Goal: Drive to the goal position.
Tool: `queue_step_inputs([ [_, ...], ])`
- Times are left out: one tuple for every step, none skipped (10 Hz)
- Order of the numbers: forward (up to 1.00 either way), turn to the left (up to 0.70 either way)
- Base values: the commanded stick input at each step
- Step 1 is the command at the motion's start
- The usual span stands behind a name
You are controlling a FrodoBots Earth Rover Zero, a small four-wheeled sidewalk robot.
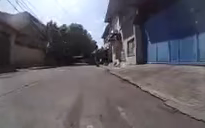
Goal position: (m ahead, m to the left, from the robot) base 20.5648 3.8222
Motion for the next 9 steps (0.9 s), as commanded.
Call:
queue_step_inputs([
  [1.0, 0.0],
  [1.0, 0.0],
  [1.0, 0.0],
  [1.0, 0.0],
  [1.0, 0.0],
  [1.0, 0.0],
  [1.0, 0.0],
  [1.0, 0.0],
  [1.0, 0.0],
])
